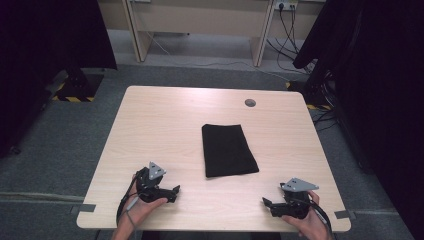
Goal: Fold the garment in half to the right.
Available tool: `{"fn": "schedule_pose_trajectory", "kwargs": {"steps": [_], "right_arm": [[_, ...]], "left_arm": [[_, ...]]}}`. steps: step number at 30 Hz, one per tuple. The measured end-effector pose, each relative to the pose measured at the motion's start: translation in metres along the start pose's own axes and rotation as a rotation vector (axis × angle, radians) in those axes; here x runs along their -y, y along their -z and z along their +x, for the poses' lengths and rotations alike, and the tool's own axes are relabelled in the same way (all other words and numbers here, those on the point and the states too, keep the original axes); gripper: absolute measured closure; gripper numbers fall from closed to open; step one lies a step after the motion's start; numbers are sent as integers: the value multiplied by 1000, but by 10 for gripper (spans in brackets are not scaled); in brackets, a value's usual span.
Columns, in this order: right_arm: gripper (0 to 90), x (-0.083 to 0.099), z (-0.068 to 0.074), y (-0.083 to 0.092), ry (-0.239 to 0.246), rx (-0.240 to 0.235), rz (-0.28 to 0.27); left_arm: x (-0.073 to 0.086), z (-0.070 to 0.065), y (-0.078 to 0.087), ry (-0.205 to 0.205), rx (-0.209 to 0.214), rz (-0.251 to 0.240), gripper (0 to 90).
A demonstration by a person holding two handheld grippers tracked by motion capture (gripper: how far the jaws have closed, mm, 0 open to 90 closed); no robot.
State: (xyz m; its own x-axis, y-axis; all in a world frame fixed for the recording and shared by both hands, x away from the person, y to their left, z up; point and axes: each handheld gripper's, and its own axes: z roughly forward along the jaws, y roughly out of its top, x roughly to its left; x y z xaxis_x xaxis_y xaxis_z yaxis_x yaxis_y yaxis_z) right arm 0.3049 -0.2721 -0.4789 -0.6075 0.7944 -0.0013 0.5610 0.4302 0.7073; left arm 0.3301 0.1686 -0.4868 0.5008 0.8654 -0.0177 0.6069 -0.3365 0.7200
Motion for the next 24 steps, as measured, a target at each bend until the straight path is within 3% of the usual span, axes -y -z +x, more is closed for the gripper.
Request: {"fn": "schedule_pose_trajectory", "kwargs": {"steps": [24], "right_arm": [[141, 15, 4, 12, -20, 20, -23]], "left_arm": [[0, 0, 0, 0, 0, 0, 0]]}}
